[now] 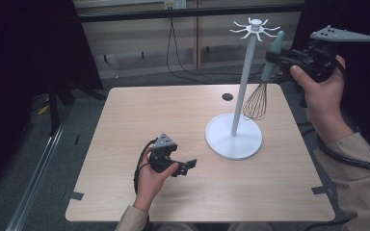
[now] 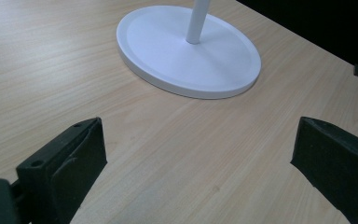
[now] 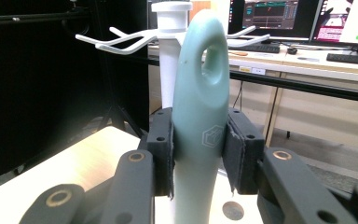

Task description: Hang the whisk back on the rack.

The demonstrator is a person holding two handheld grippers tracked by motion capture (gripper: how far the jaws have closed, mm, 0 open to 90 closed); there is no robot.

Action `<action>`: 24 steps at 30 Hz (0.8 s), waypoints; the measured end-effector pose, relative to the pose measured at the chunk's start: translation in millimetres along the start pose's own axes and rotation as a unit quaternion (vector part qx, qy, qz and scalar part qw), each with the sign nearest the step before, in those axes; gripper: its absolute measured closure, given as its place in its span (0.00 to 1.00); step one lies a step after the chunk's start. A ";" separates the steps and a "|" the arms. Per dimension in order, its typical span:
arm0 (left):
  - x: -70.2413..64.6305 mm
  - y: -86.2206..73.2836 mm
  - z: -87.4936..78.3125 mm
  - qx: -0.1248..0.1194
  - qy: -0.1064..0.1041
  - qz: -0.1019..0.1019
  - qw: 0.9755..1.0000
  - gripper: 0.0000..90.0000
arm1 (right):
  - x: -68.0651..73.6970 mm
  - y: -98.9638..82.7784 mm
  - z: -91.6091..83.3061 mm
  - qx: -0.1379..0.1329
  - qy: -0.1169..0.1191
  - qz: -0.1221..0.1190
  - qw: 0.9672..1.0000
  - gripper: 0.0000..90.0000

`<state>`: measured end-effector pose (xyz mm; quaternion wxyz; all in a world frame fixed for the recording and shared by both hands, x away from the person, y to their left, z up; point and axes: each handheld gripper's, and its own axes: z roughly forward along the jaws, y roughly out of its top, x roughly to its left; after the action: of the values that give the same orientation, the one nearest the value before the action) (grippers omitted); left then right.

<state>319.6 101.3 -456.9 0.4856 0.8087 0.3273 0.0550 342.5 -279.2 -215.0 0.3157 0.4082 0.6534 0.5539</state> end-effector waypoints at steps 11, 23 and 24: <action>0.4 0.1 -2.5 -0.001 -0.002 0.002 1.000 0.03 | 2.8 2.1 9.2 0.003 0.005 -0.005 1.000 0.74; -0.2 0.9 -2.4 -0.003 0.001 0.001 1.000 0.03 | 4.1 -0.2 16.7 0.003 0.008 -0.007 1.000 0.74; -0.2 1.0 -2.6 -0.002 0.002 0.002 1.000 0.03 | 4.1 -1.0 16.9 0.001 0.006 -0.006 1.000 0.74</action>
<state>318.9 102.8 -454.7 0.4868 0.8081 0.3265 0.0584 355.0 -267.8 -219.1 0.3148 0.4010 0.6583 0.5539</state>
